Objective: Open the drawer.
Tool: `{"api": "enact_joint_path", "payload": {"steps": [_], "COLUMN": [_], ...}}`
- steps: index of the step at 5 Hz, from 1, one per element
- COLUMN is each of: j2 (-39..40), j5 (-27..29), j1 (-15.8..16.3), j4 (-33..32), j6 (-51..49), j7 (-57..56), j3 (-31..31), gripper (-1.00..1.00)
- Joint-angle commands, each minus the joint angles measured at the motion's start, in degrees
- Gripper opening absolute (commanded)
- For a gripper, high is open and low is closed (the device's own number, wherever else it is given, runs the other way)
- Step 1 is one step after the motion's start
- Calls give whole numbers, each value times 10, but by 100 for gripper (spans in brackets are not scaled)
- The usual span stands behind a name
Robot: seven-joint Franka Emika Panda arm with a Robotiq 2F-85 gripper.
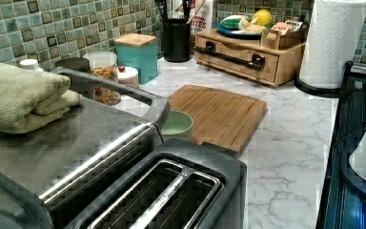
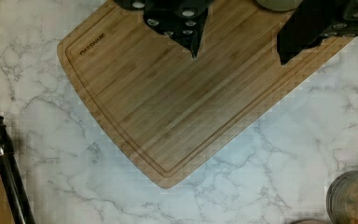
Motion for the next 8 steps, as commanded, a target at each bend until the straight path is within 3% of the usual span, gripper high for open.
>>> {"api": "enact_joint_path", "payload": {"steps": [1,2,3,4,6,8], "j2": [0,-7,-10,19,66,82], "j5": [-3,-60,-99,-83,-79,-92], "j1": [0,-2,-25,-48,-88,-122], "j4": [-2,-39,-60,-12,18,9], "j6": [0,33,69,39,101,167], "j7": [0,-29,-125,-221,-358,-364], "j3": [0,-4,-21,-42,-85,-99], "gripper": [100,100,100,100,100,100]}}
